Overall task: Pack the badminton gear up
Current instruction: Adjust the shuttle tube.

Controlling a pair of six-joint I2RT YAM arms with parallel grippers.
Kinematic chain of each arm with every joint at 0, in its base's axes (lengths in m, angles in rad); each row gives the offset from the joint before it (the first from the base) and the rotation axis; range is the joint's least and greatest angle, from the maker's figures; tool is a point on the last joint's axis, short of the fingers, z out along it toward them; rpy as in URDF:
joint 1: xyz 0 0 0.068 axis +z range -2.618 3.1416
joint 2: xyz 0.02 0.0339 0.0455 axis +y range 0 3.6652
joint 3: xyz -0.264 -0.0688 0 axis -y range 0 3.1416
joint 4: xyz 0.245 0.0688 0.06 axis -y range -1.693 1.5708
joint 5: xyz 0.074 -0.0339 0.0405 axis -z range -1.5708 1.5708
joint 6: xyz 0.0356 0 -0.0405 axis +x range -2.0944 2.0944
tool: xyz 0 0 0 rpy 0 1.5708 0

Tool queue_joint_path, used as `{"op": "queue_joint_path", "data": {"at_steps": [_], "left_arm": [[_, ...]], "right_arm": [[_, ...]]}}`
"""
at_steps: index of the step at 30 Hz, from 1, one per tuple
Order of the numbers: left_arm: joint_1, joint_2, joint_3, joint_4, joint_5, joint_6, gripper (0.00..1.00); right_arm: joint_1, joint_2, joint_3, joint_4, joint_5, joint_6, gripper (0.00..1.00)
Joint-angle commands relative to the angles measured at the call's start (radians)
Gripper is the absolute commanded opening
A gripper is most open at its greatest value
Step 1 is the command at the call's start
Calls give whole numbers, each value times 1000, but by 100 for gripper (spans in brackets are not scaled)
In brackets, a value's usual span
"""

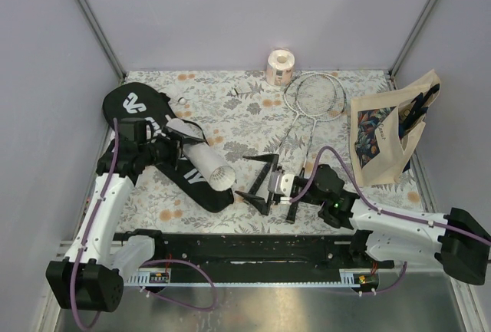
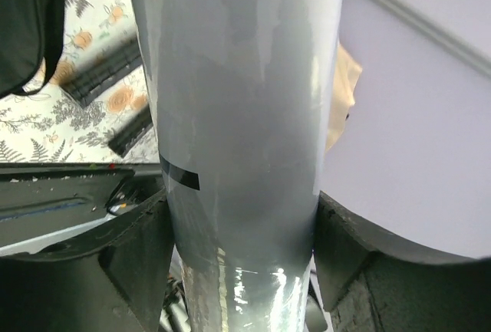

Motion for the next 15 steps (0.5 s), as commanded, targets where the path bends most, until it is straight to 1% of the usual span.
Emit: {"op": "queue_joint_path", "data": {"at_steps": [1,4,7,11,15], "left_arm": [[-49,-8,59,70,131,71,61],[-97,-2,61,104,146,68,62],[-156,13,70,136,153,74,64],[-219,41,77,170,166,77,65],[-262,59,96,173,162,75,65]], "right_arm": [[-6,79,49,135,-130,-166,99],[-8,138,96,158,-179,-193,100],[-8,194,127,221,-200,-198,99],[-8,258,196,206,-243,-224,95],[-8,292,230,191,-263,-244,90]]}}
